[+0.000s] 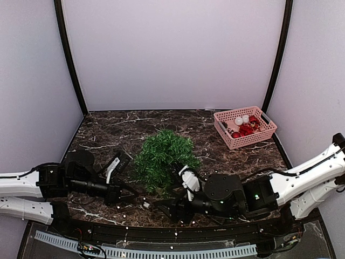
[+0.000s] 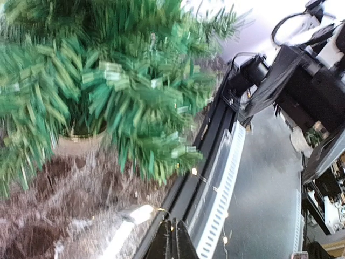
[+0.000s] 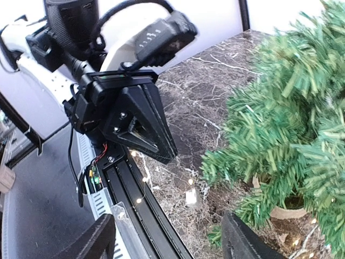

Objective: Decorate the small christmas tree
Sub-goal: Pass from the right arm to the left, then wrap the side of the string light in the gap of the branches.

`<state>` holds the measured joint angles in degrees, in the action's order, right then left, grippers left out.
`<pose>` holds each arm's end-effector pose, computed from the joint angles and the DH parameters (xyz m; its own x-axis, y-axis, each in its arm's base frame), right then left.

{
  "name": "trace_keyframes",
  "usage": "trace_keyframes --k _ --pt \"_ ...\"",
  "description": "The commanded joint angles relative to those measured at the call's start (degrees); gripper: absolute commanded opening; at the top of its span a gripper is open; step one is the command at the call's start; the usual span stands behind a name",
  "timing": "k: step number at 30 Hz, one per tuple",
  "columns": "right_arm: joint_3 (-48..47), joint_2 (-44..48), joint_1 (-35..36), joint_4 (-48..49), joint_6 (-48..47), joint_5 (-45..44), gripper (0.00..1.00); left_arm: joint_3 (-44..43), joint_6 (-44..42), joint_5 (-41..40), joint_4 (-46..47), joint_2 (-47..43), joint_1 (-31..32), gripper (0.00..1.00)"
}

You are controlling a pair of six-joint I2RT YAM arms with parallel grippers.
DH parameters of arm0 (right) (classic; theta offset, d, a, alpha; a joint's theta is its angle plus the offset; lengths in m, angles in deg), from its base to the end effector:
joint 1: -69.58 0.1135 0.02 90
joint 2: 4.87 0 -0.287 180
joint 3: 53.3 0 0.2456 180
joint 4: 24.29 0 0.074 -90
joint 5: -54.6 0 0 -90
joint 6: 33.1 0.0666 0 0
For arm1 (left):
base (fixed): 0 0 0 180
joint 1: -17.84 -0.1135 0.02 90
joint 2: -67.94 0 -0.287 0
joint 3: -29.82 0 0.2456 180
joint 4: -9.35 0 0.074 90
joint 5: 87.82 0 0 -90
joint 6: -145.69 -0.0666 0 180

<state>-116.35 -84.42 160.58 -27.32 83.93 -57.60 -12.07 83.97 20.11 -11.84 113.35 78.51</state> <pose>0.0194 0.3317 0.2806 -0.4183 -0.1433 -0.8969 -0.8328 0.4547 0.3158 0.0744 -0.1743 0.2454 -0.6382 0.2157 -0.7390 0.7541 0.3684 -0.5437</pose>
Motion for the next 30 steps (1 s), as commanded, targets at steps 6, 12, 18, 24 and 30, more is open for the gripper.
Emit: trace_keyframes --k 6,12,18,24,30 --pt "13.1 3.1 -0.9 14.2 4.5 -4.6 0.79 4.8 -1.2 -1.2 15.4 -1.9 0.3 0.0" --pt "16.4 1.4 -1.0 17.5 5.0 -5.2 0.75 7.5 -1.2 1.4 20.4 -2.7 0.3 0.0" --pt "19.8 0.0 -1.0 22.1 6.9 -5.5 0.75 7.7 -1.6 7.5 22.3 -2.4 0.3 0.0" --pt "15.5 -4.4 -0.9 19.9 4.3 -5.2 0.84 6.1 -0.9 11.6 22.8 -0.6 0.3 0.0" --pt "11.8 -5.4 0.8 18.0 2.7 -8.1 0.85 2.9 1.1 9.4 19.6 0.9 0.3 0.0"
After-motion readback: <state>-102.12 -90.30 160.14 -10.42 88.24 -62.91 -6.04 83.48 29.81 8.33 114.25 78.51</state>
